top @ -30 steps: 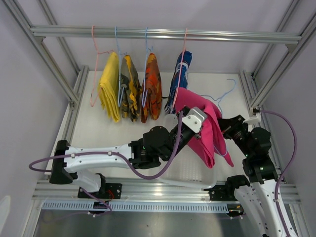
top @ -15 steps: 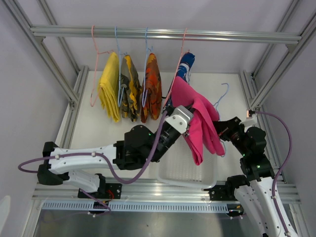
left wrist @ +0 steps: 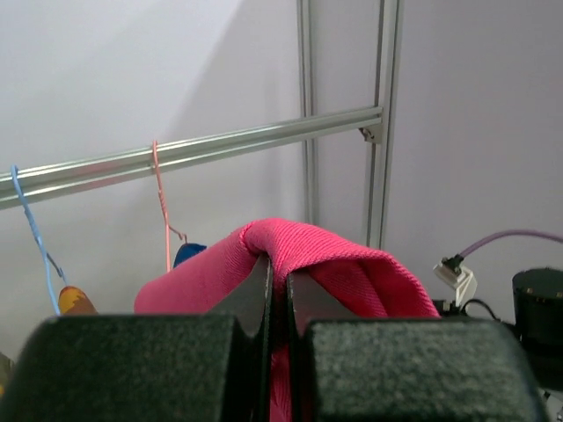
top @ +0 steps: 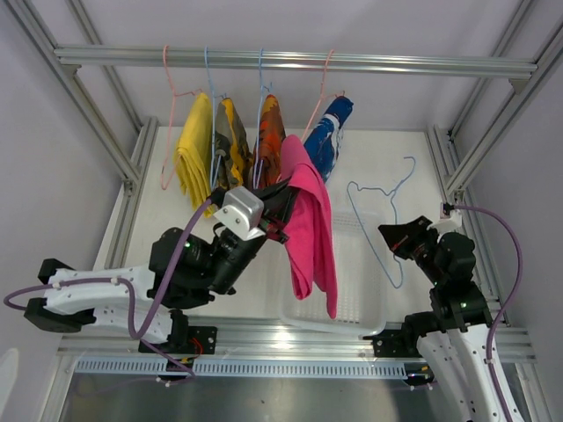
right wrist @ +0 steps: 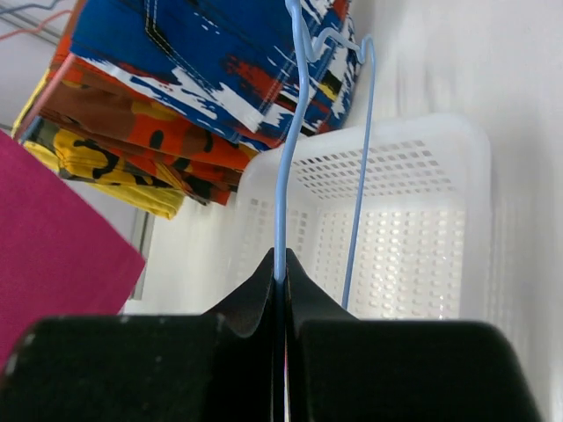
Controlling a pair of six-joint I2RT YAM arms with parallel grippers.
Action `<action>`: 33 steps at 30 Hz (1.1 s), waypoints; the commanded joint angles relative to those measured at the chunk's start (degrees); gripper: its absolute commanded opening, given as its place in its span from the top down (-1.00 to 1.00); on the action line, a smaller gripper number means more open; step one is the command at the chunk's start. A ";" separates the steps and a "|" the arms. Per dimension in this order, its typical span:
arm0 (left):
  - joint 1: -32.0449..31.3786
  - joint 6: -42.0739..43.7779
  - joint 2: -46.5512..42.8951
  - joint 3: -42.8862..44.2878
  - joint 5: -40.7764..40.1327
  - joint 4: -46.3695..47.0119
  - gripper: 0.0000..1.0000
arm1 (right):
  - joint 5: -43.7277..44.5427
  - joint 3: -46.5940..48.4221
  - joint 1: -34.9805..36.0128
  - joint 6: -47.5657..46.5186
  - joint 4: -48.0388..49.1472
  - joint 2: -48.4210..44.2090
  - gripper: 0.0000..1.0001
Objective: Remove the trousers from the hanger
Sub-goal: Remove the trousers from the hanger, then place the trousers in the bin.
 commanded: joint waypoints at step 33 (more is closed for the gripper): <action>-4.38 -15.16 -11.07 -25.44 0.65 -1.92 0.99 | 3.69 9.15 -1.03 -9.52 -10.45 -2.87 1.00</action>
